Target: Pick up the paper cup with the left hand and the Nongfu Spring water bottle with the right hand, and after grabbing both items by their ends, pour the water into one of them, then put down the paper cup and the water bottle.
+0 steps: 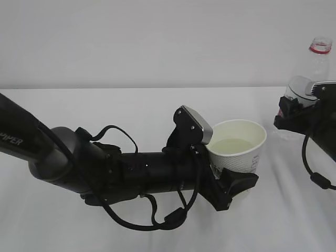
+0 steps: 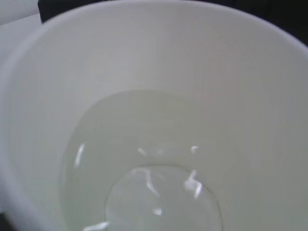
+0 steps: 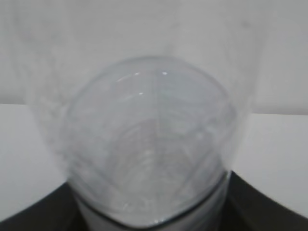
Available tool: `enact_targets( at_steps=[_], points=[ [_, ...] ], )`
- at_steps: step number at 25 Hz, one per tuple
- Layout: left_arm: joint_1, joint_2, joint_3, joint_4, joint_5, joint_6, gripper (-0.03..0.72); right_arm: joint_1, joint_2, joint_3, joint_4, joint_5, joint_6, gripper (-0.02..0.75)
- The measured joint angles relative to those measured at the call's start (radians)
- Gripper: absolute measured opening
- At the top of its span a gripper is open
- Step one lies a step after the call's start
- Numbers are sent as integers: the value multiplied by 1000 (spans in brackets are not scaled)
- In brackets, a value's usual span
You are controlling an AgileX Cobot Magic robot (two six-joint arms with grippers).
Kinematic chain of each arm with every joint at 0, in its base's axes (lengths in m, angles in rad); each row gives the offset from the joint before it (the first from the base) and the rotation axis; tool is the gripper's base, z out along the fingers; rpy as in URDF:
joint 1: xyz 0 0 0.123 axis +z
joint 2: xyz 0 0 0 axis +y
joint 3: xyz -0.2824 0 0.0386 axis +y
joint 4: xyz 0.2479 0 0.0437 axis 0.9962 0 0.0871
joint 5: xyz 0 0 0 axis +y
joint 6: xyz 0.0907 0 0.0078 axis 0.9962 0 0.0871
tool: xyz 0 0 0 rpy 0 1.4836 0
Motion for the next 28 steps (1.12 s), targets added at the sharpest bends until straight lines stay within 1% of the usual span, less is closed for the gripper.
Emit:
enact_targets(
  at_steps=[15,23,28],
  points=[
    [0,0,0,0,0,0,543,0,63,-20,-2,-9,2,407],
    [0,0,0,0,0,0,543,0,63,-20,-2,-10,4,483],
    [0,0,0,0,0,0,543,0,65,-20,-2,-15,4,572]
  ],
)
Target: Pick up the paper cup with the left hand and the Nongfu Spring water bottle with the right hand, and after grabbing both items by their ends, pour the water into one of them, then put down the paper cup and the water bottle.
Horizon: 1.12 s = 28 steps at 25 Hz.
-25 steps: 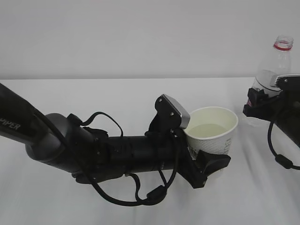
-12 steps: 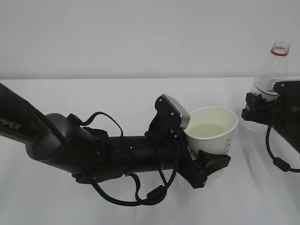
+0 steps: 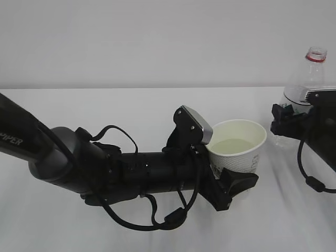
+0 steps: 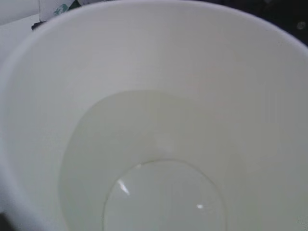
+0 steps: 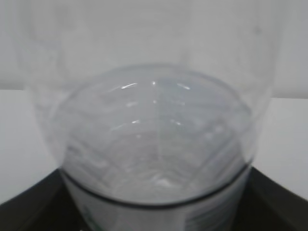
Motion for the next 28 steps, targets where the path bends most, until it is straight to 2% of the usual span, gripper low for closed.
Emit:
enact_targets(
  at_steps=[15,28],
  points=[
    [0,0,0,-2,0,0,543,0,-2,-2,-6,-12,2,641],
    [0,0,0,-5,0,2,546,0,-49,14,-6,-15,27,644]
  ],
)
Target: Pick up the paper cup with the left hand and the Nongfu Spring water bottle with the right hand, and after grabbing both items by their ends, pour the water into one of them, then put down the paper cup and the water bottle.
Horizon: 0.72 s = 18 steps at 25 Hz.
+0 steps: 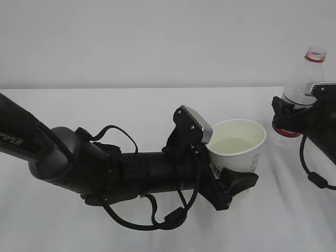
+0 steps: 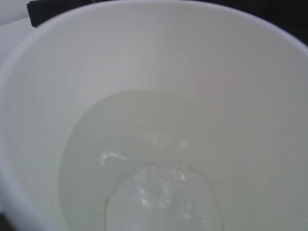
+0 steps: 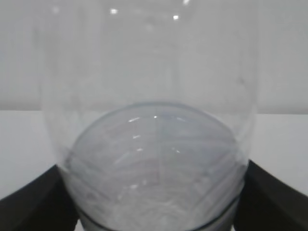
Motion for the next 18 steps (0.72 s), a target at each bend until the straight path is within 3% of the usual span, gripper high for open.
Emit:
enact_targets(
  at_steps=[18],
  points=[
    [0,0,0,0,0,0,543,0,-97,121,2,-1,2,644]
  ],
)
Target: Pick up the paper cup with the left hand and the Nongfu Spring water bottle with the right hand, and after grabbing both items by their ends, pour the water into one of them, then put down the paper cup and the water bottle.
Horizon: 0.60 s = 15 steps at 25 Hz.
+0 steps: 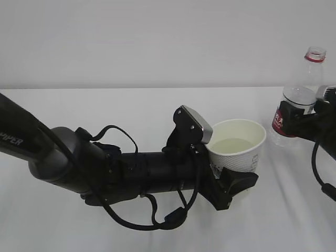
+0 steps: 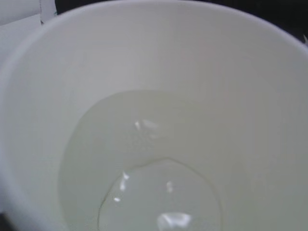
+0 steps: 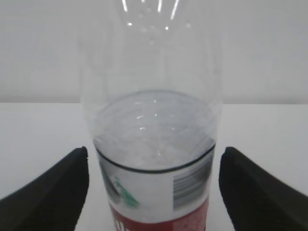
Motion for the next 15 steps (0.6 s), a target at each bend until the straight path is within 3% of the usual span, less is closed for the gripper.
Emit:
enact_targets(
  at_steps=[15],
  points=[
    [0,0,0,-8,-2,0,543,0,-138,133,-17,0,0,644]
  ],
)
